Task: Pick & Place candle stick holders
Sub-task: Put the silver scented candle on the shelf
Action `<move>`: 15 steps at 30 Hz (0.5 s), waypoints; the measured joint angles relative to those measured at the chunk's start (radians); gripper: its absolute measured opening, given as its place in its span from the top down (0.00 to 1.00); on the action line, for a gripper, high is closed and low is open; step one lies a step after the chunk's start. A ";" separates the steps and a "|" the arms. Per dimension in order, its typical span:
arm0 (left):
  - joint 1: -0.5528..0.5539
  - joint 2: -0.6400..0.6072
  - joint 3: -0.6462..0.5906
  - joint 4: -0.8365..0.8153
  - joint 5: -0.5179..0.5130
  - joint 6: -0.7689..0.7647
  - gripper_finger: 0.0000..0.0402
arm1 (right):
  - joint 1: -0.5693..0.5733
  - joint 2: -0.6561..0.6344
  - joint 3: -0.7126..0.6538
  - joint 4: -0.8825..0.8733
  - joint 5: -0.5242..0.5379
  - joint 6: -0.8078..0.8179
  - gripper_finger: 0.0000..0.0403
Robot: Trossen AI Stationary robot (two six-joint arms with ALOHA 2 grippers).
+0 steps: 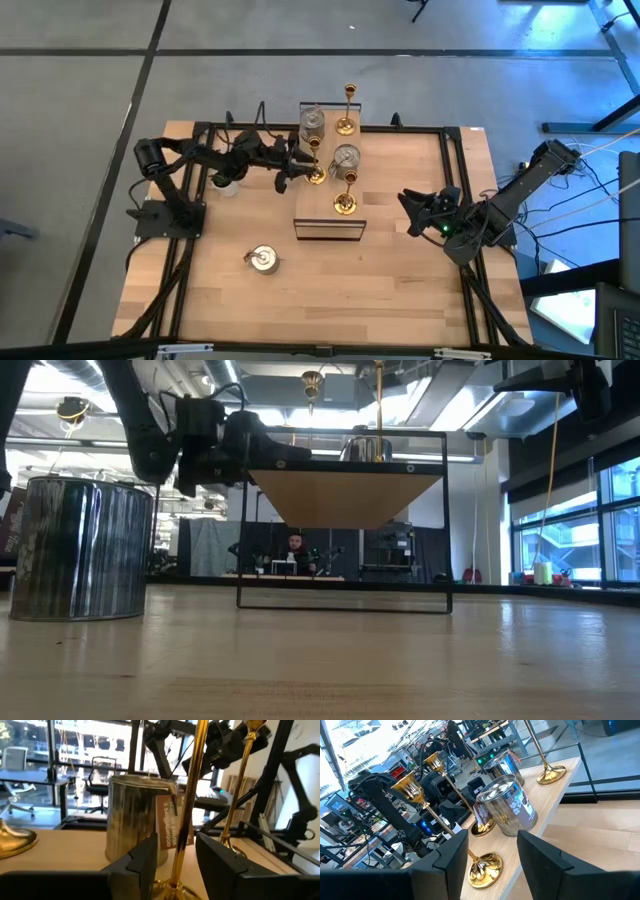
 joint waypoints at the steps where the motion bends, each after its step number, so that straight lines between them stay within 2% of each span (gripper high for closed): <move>1: 0.005 -0.017 0.000 -0.038 0.000 0.014 0.68 | 0.000 0.000 0.000 0.000 0.000 0.000 0.57; 15: 0.050 -0.341 0.000 -0.720 -0.011 0.256 0.68 | 0.000 0.000 0.000 0.000 0.000 -0.015 0.57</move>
